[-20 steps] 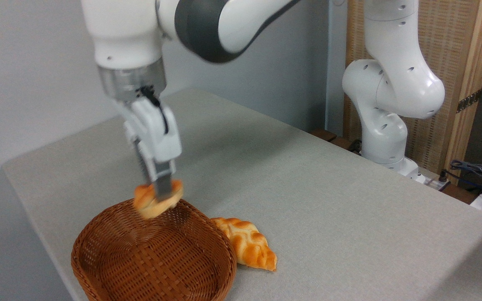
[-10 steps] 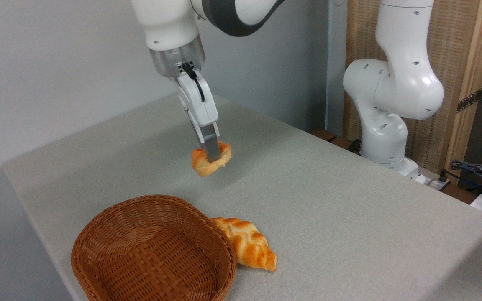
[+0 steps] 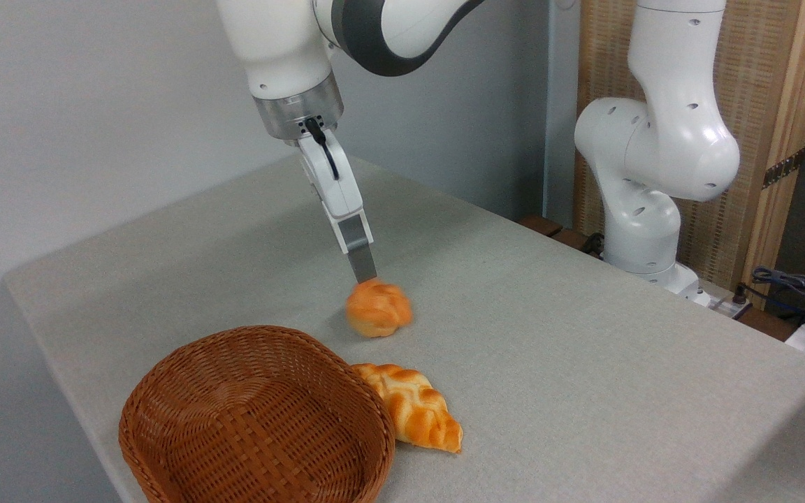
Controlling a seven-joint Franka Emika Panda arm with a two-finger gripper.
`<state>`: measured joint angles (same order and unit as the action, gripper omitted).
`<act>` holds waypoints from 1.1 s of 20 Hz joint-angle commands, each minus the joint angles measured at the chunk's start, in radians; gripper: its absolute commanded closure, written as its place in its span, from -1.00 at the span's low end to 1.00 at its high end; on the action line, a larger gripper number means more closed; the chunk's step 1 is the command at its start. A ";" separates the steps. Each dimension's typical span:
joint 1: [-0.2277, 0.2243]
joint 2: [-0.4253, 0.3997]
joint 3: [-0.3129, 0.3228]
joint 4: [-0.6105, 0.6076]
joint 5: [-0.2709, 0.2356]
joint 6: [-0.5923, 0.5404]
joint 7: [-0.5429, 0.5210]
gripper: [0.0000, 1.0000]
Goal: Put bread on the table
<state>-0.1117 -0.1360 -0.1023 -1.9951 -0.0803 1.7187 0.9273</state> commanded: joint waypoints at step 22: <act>0.046 0.105 0.124 0.398 -0.072 -0.102 -0.194 -1.00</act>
<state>-0.0845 -0.0500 0.0281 -1.6362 -0.1384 1.6520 0.7590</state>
